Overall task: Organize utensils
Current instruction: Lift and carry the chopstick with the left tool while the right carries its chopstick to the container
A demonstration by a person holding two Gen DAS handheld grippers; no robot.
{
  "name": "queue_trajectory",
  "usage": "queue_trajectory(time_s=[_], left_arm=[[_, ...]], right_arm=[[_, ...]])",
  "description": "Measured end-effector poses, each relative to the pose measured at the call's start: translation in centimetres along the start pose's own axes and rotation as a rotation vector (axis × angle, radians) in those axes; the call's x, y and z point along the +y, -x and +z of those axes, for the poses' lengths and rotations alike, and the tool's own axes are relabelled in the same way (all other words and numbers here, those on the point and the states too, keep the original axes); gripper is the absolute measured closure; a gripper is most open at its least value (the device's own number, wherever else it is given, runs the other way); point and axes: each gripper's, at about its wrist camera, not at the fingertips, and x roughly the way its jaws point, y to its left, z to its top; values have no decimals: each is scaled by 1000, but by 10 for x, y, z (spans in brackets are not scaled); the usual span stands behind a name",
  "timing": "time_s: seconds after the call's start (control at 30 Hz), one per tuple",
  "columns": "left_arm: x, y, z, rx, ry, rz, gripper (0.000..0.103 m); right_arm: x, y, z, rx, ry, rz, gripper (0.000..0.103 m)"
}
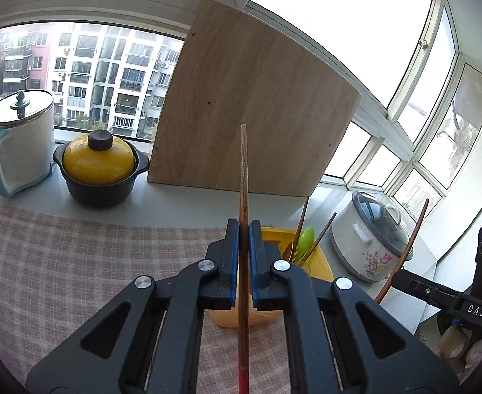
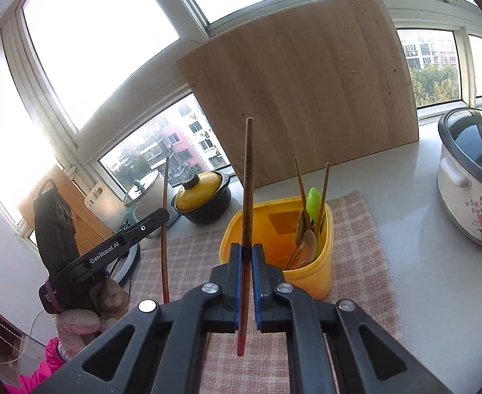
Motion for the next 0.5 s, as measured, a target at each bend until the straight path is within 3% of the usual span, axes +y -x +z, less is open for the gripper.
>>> queue_trajectory(time_s=[0.5], left_arm=[[-11,-37,36,-80,58,-13,99]], right_arm=[[-9,6,54,-106,32,-12,100]])
